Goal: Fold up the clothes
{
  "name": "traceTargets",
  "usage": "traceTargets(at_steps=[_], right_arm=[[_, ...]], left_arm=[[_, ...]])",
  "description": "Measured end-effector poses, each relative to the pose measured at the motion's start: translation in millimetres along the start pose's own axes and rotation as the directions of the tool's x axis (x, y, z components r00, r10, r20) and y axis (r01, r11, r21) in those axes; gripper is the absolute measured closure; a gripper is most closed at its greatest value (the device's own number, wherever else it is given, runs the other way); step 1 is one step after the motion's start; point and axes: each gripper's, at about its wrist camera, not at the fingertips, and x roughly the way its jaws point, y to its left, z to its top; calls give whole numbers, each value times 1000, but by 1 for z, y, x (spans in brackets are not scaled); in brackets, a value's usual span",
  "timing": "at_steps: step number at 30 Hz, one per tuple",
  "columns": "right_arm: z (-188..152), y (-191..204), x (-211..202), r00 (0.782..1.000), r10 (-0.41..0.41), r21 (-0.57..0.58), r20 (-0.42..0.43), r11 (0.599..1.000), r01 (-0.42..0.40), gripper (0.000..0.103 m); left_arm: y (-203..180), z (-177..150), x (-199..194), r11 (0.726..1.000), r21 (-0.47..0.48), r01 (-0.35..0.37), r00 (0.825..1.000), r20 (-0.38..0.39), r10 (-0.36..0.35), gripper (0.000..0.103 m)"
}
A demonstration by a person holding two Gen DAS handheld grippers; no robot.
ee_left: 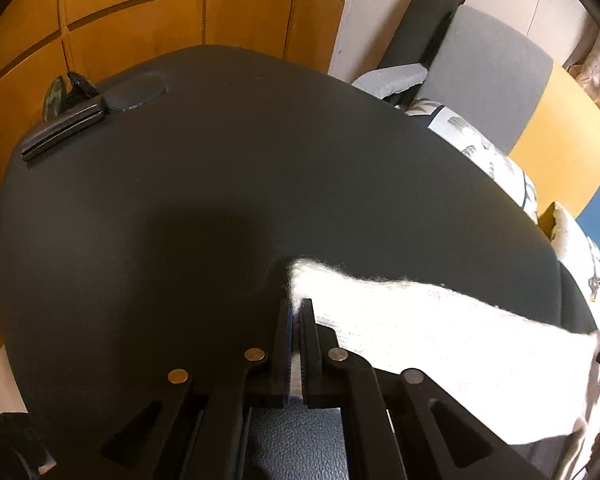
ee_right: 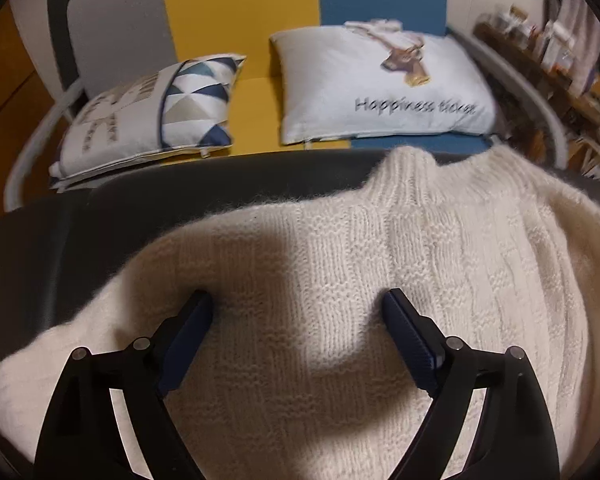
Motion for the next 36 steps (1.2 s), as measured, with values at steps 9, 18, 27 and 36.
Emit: traceTargets(at_steps=[9, 18, 27, 36], right_arm=[[-108, 56, -62, 981, 176, -484, -86, 853, -196, 16], [-127, 44, -67, 976, 215, -319, -27, 924, -212, 10], [-174, -4, -126, 986, 30, -258, 165, 966, 14, 10], [-189, -40, -176, 956, -54, -111, 288, 990, 90, 10]], left_arm=[[-2, 7, 12, 997, 50, -54, 998, -22, 56, 101], [2, 16, -17, 998, 64, -28, 999, -16, 29, 99], [-35, -51, -96, 989, 141, 40, 993, 102, -55, 89], [-139, -145, -149, 920, 355, 168, 976, 70, -205, 88]])
